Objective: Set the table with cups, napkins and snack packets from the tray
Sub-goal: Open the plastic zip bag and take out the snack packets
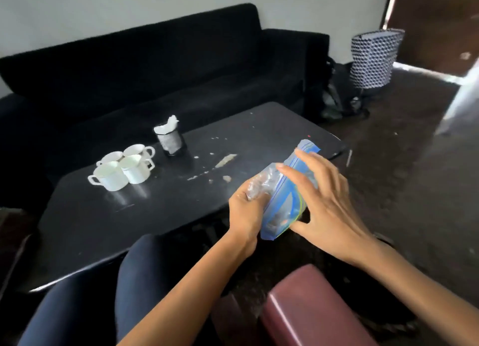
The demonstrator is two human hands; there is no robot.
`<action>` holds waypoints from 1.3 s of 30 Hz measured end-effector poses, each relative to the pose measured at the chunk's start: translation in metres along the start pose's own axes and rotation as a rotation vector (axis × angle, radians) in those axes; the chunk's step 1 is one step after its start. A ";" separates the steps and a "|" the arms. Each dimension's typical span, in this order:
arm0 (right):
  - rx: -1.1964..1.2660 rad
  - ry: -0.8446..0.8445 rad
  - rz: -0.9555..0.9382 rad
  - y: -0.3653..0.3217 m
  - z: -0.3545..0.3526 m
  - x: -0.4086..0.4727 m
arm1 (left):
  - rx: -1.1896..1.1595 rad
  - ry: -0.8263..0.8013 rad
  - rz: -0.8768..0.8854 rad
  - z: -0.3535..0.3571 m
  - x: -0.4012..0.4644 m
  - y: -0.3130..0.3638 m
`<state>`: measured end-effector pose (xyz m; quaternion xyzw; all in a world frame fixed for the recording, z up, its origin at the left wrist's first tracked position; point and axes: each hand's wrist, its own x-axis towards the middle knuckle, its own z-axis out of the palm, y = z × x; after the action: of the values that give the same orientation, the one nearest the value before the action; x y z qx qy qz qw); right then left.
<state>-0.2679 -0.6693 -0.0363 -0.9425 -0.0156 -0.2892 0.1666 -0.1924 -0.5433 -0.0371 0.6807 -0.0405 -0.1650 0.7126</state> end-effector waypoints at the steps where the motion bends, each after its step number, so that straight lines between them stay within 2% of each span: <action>1: -0.028 -0.044 0.022 0.008 0.003 -0.007 | 0.032 -0.037 0.008 0.007 -0.002 -0.007; 4: -0.059 -0.175 0.090 0.031 0.013 -0.028 | 0.145 -0.193 0.047 0.024 -0.008 -0.027; 7: -0.088 -0.253 0.184 0.044 0.019 -0.053 | 0.303 -0.337 0.163 0.040 -0.011 -0.046; 13: -0.202 0.000 0.308 0.068 0.031 -0.107 | 0.703 -0.641 0.318 0.059 -0.009 -0.076; 18: -0.357 0.033 0.410 0.089 0.046 -0.147 | 1.125 -0.916 0.382 0.068 0.001 -0.100; 20: -0.356 0.009 0.461 0.095 0.051 -0.157 | 1.217 -0.996 0.400 0.072 0.002 -0.110; 25: -0.227 -0.098 0.649 0.107 0.075 -0.177 | 1.377 -1.121 0.470 0.084 0.010 -0.133; 32: -0.045 -0.197 0.982 0.131 0.117 -0.195 | 1.663 -1.244 0.460 0.093 0.022 -0.170; 35: -0.044 -0.244 1.132 0.147 0.133 -0.200 | 1.736 -1.315 0.429 0.097 0.024 -0.186; 37: -0.069 -0.314 1.211 0.157 0.143 -0.201 | 1.769 -1.356 0.373 0.098 0.026 -0.195; 39: -0.094 -0.465 1.277 0.167 0.153 -0.203 | 1.802 -1.375 0.336 0.098 0.030 -0.202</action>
<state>-0.3332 -0.7637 -0.3180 -0.8108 0.5211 0.0755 0.2556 -0.2280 -0.6493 -0.2343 0.6957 -0.6153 -0.3160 -0.1938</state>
